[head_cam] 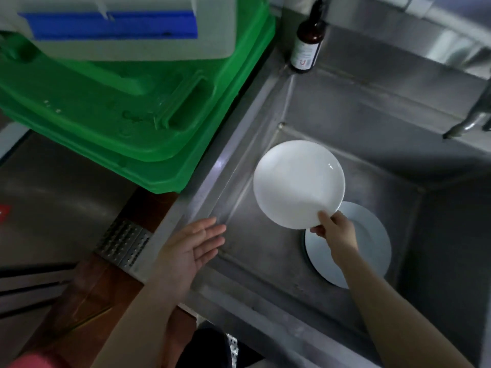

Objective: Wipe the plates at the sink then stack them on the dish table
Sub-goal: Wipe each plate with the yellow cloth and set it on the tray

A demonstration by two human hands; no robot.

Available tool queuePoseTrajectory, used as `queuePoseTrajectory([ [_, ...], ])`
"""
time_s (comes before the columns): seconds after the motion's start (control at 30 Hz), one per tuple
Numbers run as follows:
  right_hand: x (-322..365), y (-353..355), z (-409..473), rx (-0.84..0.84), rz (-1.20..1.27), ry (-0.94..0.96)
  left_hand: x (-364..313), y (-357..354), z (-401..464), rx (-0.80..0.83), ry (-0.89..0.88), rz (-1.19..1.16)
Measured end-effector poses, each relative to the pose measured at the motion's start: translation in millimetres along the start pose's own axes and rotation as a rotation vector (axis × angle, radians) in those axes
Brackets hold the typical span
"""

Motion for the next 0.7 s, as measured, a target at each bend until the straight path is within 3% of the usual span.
queuePoseTrajectory([
  [0.13, 31.9, 7.7, -53.4, -0.081, -0.265, 0.259, -4.3, 4.8, -2.1, 0.05, -0.016, 0.081],
  [0.3, 66.6, -2.3, -127.7, -0.312, -0.464, 0.479, -26.7, 6.9, -12.7, 0.095, -0.137, 0.187],
  [0.5, 96.5, -17.3, -214.7, -0.575, -0.539, 0.908, -70.4, -2.2, -21.6, 0.167, -0.486, 0.565],
  [0.7, 88.0, -20.1, -270.8, -0.759, -0.573, 1.016, -84.3, -19.5, -36.7, 0.301, -0.802, 0.803],
])
Point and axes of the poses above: each hand's wrist, its own z-axis towards the middle knuckle, its own y-axis out of the back of the hand, x = y × z, the point moved 2 cm from there along z, towards the middle knuckle, and after that the axes turned 8 degrees about x, right-handed, at the moved point
